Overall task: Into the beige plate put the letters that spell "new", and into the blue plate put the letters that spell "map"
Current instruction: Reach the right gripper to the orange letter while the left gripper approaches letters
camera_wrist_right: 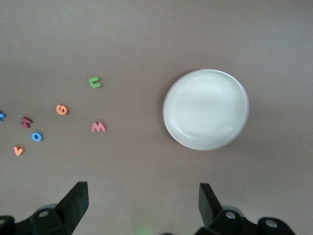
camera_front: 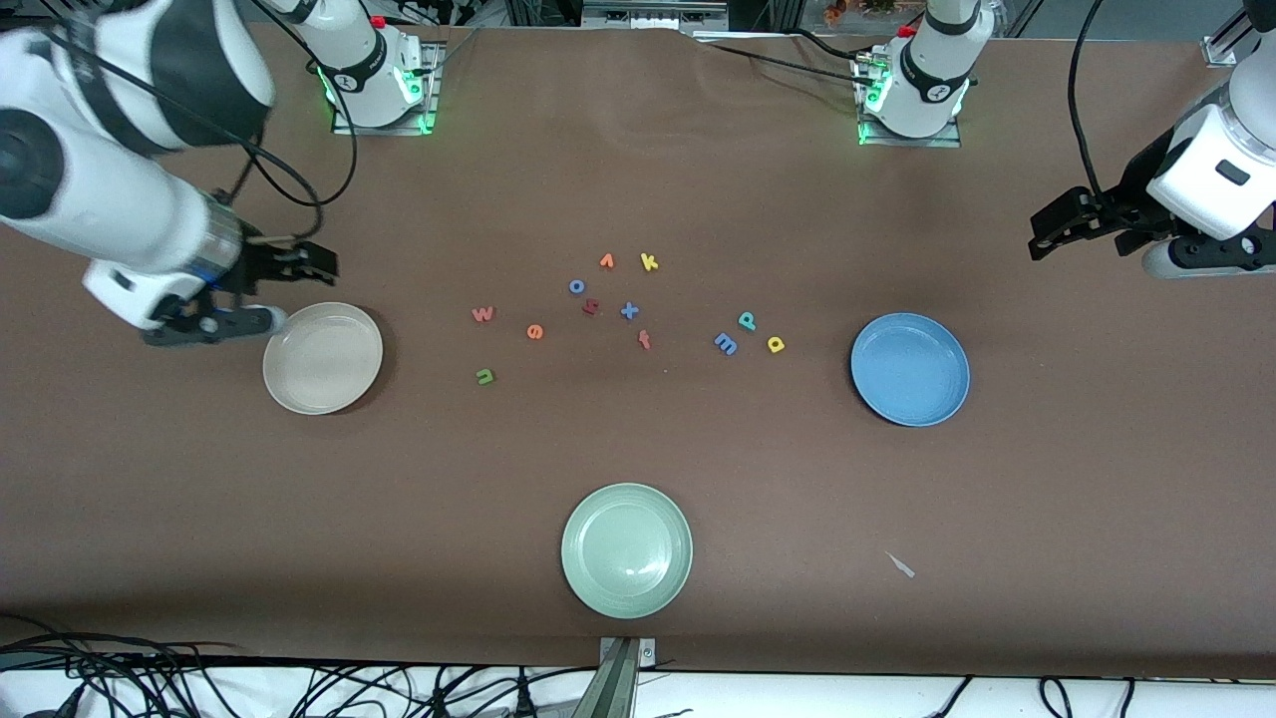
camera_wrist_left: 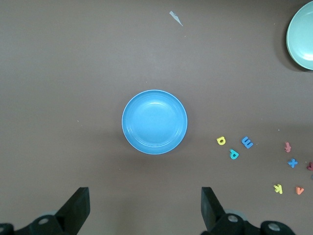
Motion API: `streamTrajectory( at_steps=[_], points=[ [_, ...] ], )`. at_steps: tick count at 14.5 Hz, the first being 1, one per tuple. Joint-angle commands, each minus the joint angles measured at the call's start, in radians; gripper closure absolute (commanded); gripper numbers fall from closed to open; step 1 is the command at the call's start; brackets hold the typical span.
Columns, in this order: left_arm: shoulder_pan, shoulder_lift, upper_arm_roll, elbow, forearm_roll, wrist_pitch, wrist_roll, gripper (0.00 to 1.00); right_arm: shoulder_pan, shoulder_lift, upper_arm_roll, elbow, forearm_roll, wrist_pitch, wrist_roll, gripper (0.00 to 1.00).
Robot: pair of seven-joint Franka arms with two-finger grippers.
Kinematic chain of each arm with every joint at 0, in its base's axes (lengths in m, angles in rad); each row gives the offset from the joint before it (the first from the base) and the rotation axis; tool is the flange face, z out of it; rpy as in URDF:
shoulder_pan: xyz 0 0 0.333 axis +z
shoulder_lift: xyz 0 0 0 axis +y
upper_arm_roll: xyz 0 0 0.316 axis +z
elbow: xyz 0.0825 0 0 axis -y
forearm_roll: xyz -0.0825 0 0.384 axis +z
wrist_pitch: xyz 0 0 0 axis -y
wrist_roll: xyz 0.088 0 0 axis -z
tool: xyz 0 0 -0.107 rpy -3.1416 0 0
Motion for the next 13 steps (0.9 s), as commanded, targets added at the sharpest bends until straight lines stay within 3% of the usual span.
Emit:
streamTrajectory(
  at_steps=[1,4,10,13],
  points=[
    [0.004,0.010,-0.001,0.018,0.002,-0.002,0.010,0.00,0.059,0.062,-0.007,-0.005,0.039,0.089,0.015,0.00],
    [0.003,0.011,-0.001,0.017,0.002,-0.002,0.005,0.00,0.133,0.103,-0.007,-0.035,0.035,0.163,0.162,0.00],
    [0.001,0.057,-0.001,0.018,-0.003,-0.016,0.020,0.00,0.258,0.123,-0.008,-0.253,0.021,0.491,0.381,0.00],
    [-0.027,0.088,-0.003,0.021,0.000,-0.007,0.016,0.00,0.305,0.212,-0.008,-0.270,0.001,0.579,0.528,0.00]
  ],
)
